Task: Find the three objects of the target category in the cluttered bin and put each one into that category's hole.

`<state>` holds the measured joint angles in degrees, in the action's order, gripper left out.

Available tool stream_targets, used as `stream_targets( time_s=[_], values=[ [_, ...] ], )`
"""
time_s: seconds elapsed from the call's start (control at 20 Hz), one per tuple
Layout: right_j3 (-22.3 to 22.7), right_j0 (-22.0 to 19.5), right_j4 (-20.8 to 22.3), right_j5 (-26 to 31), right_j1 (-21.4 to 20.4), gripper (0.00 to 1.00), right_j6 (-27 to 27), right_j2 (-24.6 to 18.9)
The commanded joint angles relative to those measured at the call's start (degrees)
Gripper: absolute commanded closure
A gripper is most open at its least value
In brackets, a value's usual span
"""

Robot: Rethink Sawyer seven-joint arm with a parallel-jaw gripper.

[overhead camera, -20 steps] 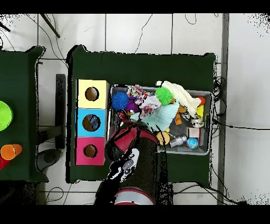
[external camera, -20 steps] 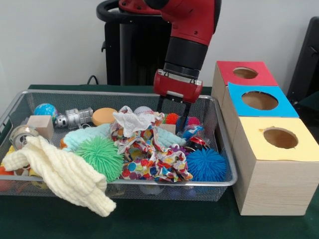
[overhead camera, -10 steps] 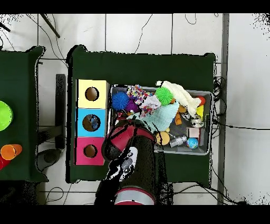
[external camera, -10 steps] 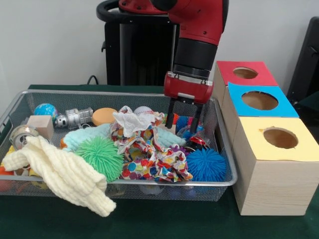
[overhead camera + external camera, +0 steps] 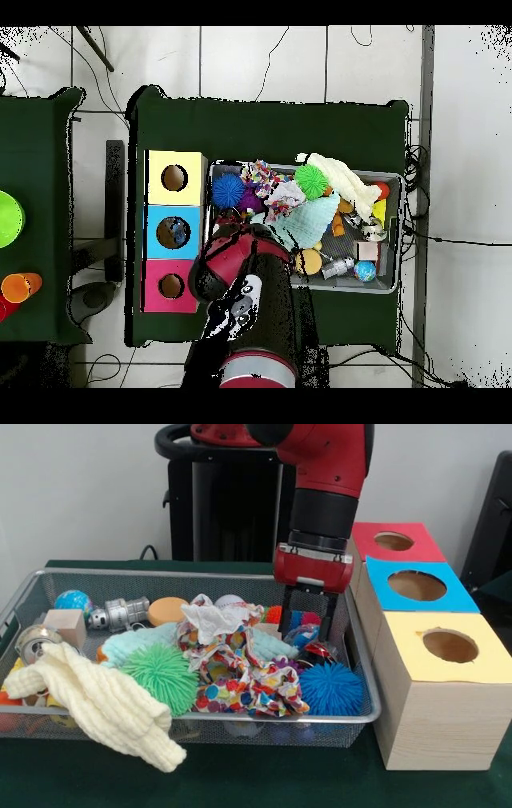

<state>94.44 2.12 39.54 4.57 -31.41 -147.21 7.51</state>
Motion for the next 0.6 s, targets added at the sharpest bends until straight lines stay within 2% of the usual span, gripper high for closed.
stream_targets(
  time_s=[0.05, 0.6],
  values=[
    [3.85, -1.87, -2.57, 4.2, 0.14, 0.0, -0.38, -6.53],
    [4.34, -6.21, -1.13, 8.77, -0.2, 0.0, 5.05, -12.64]
  ],
)
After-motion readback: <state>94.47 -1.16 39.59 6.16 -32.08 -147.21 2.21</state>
